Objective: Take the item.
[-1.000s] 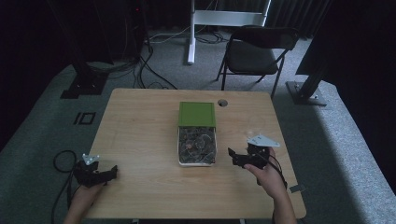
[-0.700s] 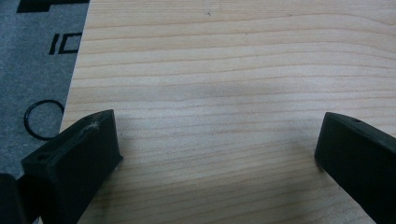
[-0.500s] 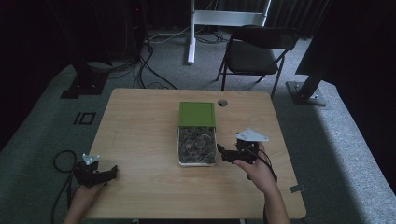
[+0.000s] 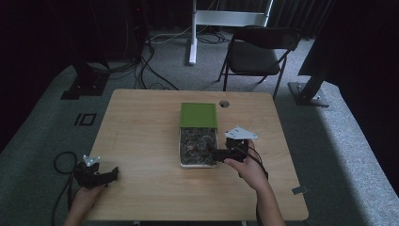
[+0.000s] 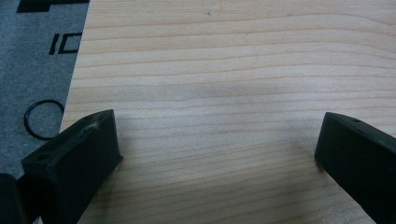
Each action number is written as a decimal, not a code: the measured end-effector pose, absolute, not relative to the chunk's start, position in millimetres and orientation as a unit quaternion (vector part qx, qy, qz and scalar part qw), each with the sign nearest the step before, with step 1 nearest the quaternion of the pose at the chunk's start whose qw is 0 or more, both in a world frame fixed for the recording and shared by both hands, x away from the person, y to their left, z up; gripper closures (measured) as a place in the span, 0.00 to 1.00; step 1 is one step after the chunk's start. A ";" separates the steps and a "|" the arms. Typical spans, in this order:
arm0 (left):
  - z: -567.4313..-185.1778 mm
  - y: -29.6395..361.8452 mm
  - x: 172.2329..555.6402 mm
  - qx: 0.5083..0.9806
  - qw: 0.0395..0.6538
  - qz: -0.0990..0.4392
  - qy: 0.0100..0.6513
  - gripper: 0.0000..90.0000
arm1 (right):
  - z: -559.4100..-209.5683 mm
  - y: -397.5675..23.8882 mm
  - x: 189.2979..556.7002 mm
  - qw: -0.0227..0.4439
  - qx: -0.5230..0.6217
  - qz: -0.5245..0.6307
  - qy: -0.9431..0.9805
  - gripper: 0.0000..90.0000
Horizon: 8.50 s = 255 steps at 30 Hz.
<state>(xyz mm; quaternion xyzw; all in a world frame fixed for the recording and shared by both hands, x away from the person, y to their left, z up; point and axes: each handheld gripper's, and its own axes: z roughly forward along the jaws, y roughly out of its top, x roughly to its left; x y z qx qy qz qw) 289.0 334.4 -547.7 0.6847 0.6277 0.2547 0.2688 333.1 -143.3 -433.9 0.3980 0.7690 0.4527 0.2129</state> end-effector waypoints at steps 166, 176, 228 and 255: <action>-547.8 334.4 288.7 0.685 0.270 0.254 0.627 0.00 | -434.0 -274.1 402.8 0.302 0.561 0.411 0.652 0.86; -547.8 334.4 288.5 0.685 0.270 0.255 0.627 0.00 | -447.5 -274.3 410.9 0.288 0.575 0.394 0.657 0.86; -547.7 334.4 288.5 0.685 0.270 0.254 0.627 0.00 | -446.9 -275.1 366.9 0.285 0.570 0.427 0.642 0.18; -547.7 334.5 288.5 0.685 0.269 0.255 0.627 0.00 | -500.6 -289.3 328.1 0.267 0.574 0.410 0.656 0.16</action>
